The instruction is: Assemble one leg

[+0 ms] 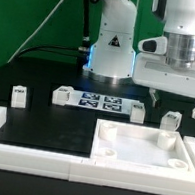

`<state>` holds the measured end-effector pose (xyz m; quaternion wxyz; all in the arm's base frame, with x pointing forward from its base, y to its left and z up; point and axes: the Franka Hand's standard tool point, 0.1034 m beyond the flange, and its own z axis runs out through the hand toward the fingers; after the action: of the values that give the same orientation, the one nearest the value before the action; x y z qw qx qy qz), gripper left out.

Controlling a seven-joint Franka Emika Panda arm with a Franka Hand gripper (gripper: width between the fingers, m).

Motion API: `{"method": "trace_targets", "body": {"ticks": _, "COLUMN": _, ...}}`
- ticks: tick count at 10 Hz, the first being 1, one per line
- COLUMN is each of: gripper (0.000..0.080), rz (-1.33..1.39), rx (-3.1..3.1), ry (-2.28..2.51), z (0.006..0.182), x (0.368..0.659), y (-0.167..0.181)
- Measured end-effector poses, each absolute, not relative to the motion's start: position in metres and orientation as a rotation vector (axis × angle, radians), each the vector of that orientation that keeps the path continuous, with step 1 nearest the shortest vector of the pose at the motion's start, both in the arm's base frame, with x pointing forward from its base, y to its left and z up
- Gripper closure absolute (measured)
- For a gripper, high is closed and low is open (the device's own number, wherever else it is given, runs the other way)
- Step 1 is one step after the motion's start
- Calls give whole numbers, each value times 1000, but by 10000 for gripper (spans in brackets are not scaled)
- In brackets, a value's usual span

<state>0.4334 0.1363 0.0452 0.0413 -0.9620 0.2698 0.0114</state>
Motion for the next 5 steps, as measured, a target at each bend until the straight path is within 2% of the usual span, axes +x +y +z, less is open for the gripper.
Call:
{"method": "trace_targets", "body": {"ticks": 1, "gripper": 150, "rz": 59, "rx": -2968, "ry": 758, "z": 42, "x": 429, "y": 137}}
{"method": "trace_targets", "body": {"ticks": 5, "gripper": 150, "rz": 517, "rx": -2936, "ry": 562, "z": 39, "x": 417, "y": 118}}
